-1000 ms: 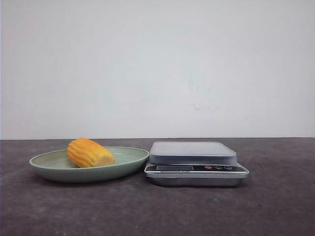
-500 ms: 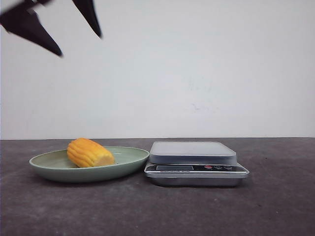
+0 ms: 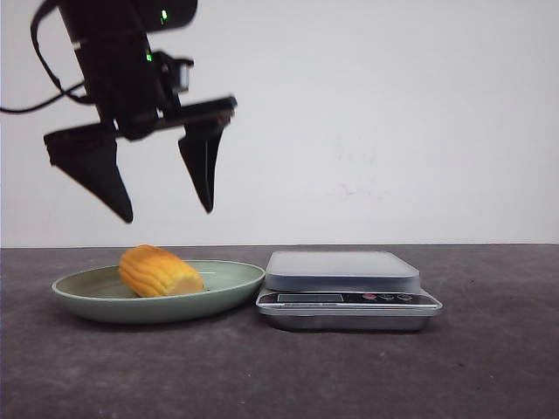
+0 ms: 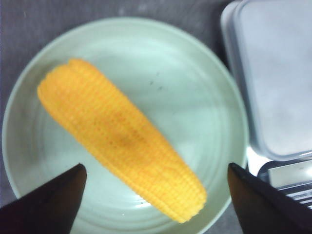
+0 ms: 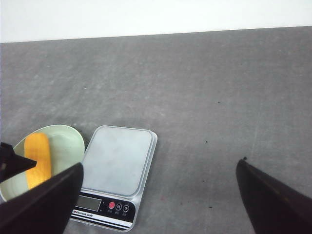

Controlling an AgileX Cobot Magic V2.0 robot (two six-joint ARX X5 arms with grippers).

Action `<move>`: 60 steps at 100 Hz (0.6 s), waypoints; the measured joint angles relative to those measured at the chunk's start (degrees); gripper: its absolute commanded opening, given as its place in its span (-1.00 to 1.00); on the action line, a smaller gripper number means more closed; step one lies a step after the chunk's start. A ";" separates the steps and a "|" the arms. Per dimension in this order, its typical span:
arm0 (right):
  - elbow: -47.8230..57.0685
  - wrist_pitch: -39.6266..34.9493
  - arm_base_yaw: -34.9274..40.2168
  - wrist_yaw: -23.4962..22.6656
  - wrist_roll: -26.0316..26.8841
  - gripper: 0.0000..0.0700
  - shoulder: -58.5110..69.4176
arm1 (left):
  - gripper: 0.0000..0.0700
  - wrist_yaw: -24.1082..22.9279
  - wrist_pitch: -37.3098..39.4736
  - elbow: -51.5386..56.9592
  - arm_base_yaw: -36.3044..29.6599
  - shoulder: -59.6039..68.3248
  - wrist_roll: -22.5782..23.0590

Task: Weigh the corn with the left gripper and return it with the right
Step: 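Move the left gripper down over the yellow corn cob on the plate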

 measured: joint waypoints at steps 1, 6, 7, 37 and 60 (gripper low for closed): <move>0.00 0.00 0.00 -0.02 -0.04 0.82 -0.04 | 0.62 0.00 -0.04 0.00 0.00 0.00 -0.04; 0.00 0.00 0.00 -0.02 -0.17 0.82 -0.20 | 0.62 -0.02 -0.26 0.00 -0.09 0.02 -0.44; 0.00 0.00 0.00 -0.02 -0.22 0.82 -0.24 | 0.62 -0.02 -0.24 0.00 -0.11 0.02 -0.55; 0.00 0.00 0.00 -0.09 -0.52 0.82 -1.42 | 0.62 -1.44 -0.72 0.00 -0.20 0.02 -2.49; 0.00 0.00 0.00 -0.09 -0.63 0.82 -2.69 | 0.62 -1.44 -0.33 0.00 -0.20 3.76 -2.97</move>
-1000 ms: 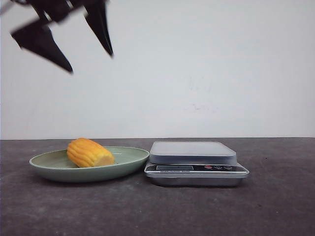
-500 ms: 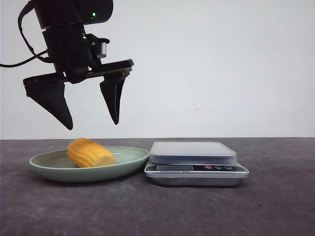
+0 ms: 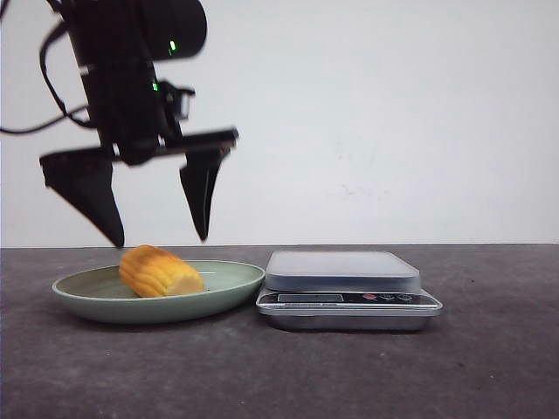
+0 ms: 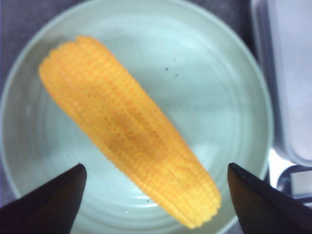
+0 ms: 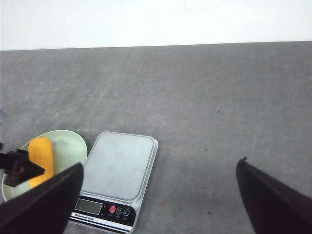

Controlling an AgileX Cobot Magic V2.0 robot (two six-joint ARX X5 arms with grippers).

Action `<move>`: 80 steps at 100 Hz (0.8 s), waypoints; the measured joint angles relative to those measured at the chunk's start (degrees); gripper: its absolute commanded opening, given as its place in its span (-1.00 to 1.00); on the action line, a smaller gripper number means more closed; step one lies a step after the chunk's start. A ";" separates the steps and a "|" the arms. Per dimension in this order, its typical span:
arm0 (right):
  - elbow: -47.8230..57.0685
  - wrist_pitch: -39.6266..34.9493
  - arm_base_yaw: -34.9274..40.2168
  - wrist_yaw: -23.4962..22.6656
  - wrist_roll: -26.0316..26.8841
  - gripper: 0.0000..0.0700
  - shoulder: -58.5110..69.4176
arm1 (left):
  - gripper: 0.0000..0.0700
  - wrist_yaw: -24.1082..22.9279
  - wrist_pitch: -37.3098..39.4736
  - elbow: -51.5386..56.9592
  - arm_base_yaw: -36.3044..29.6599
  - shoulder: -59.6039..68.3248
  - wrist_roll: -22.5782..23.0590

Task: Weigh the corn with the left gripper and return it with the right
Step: 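Move the left gripper down over the yellow corn cob on the plate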

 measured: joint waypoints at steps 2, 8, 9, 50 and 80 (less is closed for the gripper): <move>0.00 0.00 0.00 0.00 -0.02 0.82 -0.09 | 0.62 0.00 -0.02 0.00 0.00 0.59 -0.04; 0.00 0.00 0.00 0.00 -0.02 0.82 -0.24 | 0.62 -0.02 0.24 -0.02 0.00 1.36 -0.11; 0.00 0.00 0.00 0.00 -0.02 0.82 -0.22 | 0.62 -0.02 0.39 -0.07 0.00 1.44 -0.11; 0.00 -0.04 0.00 -1.46 -0.04 0.82 -0.26 | 0.62 -0.02 3.02 -0.07 0.17 1.86 -0.37; 0.00 -0.04 0.00 -1.44 -0.04 0.82 -0.26 | 0.56 -0.02 2.38 -0.07 0.83 4.26 -0.37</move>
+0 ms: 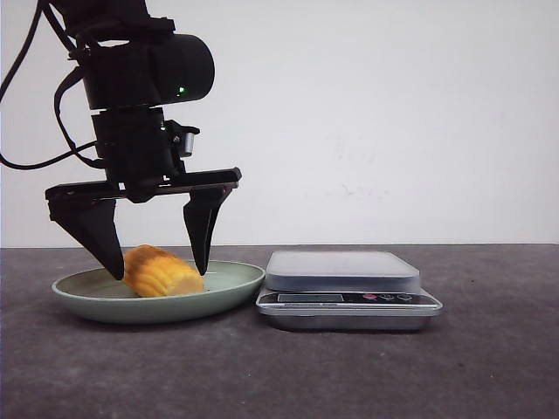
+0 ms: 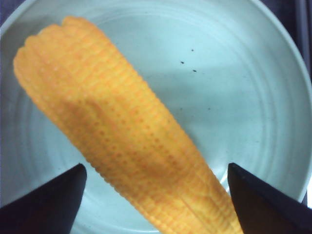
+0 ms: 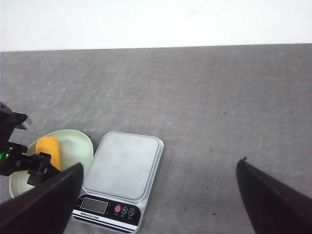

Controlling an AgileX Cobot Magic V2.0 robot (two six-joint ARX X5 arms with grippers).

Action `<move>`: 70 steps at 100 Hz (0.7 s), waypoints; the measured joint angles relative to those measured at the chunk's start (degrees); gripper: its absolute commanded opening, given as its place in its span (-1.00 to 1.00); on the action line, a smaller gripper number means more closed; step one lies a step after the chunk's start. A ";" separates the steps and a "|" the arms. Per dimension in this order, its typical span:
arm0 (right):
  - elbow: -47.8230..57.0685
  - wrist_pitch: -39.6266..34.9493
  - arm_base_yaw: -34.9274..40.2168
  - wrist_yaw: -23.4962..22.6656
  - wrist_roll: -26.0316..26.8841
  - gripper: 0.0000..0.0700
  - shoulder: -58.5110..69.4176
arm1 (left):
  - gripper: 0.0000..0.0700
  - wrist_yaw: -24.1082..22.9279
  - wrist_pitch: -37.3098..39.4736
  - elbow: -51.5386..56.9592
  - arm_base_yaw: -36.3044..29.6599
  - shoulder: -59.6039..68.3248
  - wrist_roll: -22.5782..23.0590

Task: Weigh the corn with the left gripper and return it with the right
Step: 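Move the left gripper down over the yellow corn cob on the plate, then close the left gripper on the end of the corn cob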

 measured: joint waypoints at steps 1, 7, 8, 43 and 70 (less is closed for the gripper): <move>0.00 0.00 0.00 0.00 0.00 0.82 0.00 | 0.55 -0.02 0.07 0.00 0.00 0.00 0.00; 0.00 0.00 0.00 0.00 0.00 0.82 0.00 | 0.30 -0.02 0.50 0.00 0.00 0.00 0.00; 0.00 0.00 0.00 0.00 0.00 0.82 0.00 | 0.23 0.00 0.50 0.00 0.00 0.00 0.00; 0.00 0.02 0.00 0.00 0.00 0.82 0.00 | -0.62 0.04 0.22 0.00 0.00 0.00 0.39; 0.00 0.26 0.00 0.00 0.02 0.82 0.00 | -1.00 0.09 -0.31 0.02 -0.02 -0.02 2.32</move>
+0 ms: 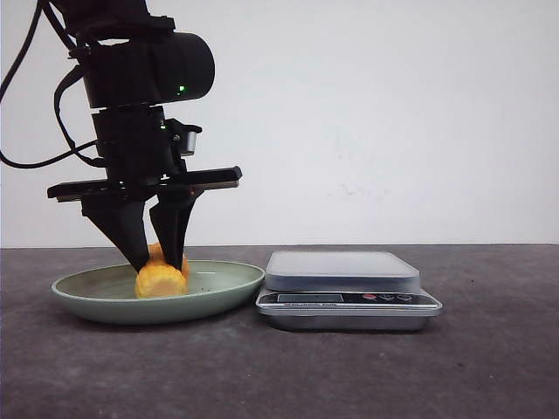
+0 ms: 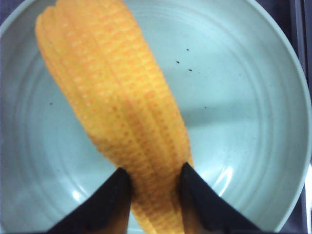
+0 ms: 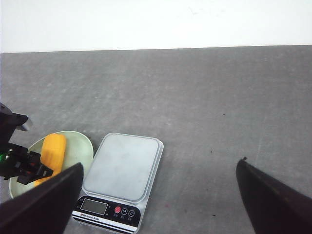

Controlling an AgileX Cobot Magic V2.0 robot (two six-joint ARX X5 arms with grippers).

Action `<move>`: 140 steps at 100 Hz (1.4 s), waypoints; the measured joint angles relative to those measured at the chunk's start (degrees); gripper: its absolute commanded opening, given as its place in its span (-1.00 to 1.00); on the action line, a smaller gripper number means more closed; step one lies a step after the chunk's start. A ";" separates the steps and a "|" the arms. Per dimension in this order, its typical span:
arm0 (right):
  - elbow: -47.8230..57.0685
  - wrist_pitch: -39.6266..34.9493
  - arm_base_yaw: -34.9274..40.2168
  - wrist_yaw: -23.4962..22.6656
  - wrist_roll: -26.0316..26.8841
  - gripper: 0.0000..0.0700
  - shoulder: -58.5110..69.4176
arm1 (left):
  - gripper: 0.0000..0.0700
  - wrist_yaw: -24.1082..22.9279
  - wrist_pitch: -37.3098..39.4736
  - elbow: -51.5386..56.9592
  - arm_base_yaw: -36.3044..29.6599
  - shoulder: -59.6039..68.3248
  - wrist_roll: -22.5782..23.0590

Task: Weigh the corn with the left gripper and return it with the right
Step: 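Close the left gripper on the end of the corn cob, then lift the corn with the left gripper and lower it onto the scale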

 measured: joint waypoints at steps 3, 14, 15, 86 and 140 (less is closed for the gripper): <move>0.00 0.00 0.00 0.00 -0.02 0.82 0.00 | -1.00 0.00 -0.02 0.00 0.00 -0.04 0.15; 0.00 0.02 0.00 0.00 -0.02 0.82 0.00 | -1.00 -0.02 -0.13 0.00 -0.04 -0.33 0.74; 0.00 0.00 0.00 0.00 0.00 0.82 0.00 | -1.00 -0.02 -0.17 0.00 -0.04 -0.35 0.79; 0.00 0.02 0.00 0.00 0.00 0.82 0.00 | -0.99 10.56 6.84 0.00 -6.49 -14.53 1.44; 0.00 -0.22 0.00 0.00 0.17 0.82 0.00 | -0.99 13.46 3.52 18.16 -9.42 1.33 -0.07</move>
